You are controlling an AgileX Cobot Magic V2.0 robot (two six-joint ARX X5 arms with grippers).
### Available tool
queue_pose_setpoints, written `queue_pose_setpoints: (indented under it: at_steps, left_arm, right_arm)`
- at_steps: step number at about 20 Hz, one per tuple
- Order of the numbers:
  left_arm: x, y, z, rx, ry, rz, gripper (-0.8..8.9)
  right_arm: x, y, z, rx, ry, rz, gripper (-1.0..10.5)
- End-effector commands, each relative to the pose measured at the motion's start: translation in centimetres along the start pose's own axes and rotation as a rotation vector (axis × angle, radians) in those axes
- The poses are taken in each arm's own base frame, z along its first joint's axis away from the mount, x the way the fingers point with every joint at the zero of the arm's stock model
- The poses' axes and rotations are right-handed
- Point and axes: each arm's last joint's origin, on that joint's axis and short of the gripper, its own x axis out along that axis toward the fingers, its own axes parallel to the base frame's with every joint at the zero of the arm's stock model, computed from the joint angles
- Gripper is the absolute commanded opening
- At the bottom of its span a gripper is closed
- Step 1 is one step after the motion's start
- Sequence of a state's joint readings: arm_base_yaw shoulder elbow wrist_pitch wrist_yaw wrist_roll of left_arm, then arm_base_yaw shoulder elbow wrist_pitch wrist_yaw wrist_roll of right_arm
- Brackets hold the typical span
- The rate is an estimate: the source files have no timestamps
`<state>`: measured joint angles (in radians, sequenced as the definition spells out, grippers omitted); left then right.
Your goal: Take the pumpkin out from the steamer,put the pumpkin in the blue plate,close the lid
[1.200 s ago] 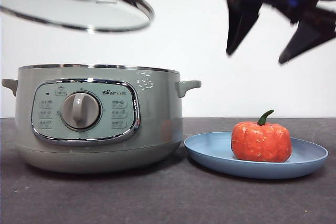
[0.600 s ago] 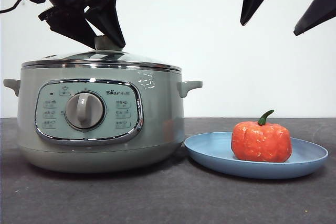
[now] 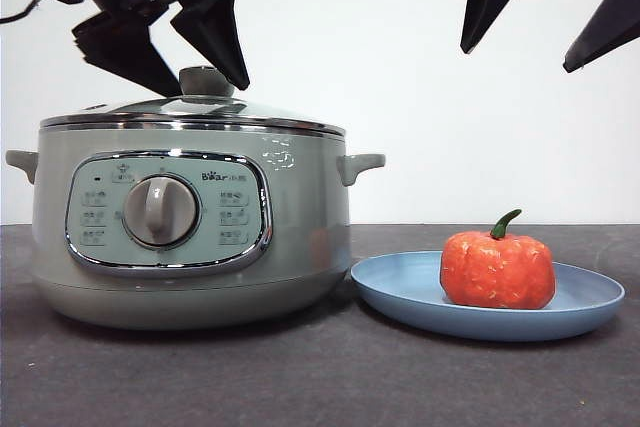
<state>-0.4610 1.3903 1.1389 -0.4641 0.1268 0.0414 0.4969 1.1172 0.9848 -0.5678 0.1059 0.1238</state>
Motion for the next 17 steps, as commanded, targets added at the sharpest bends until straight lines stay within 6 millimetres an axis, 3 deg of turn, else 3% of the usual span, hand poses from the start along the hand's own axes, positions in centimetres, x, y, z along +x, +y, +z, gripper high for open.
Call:
queue_pose_setpoints:
  at_steps: [1, 4, 8, 9, 13, 17]
  left_arm:
    - [-1.6, -0.3, -0.2, 0.007, -0.002, -0.009, 4.63]
    - [-4.3, -0.7, -0.8, 0.004, 0.022, -0.016, 4.29]
    - [-8.5, -1.3, -1.7, 0.008, 0.018, -0.016, -0.15]
    - [-9.4, -1.4, -1.9, 0.015, 0.001, -0.014, -0.08]
    - [-12.8, -1.8, -2.8, 0.06, -0.087, 0.062, -0.09]
    - [-13.7, -2.5, -7.3, 0.091, -0.251, 0.102, -0.09]
  right_arm:
    - [-0.1, -0.1, -0.6, 0.005, 0.046, -0.004, 6.0]
    - [-0.8, -0.2, -1.2, -0.002, 0.088, -0.007, 5.7]
    - [-3.4, -0.4, -0.8, -0.037, -0.035, 0.007, 0.8]
    - [-4.2, -0.5, -0.6, -0.045, -0.086, 0.012, -0.1]
    - [-7.3, -0.9, -1.2, -0.069, -0.265, 0.024, -0.2]
    - [-8.1, -1.4, -5.0, -0.056, -0.405, 0.032, -0.2]
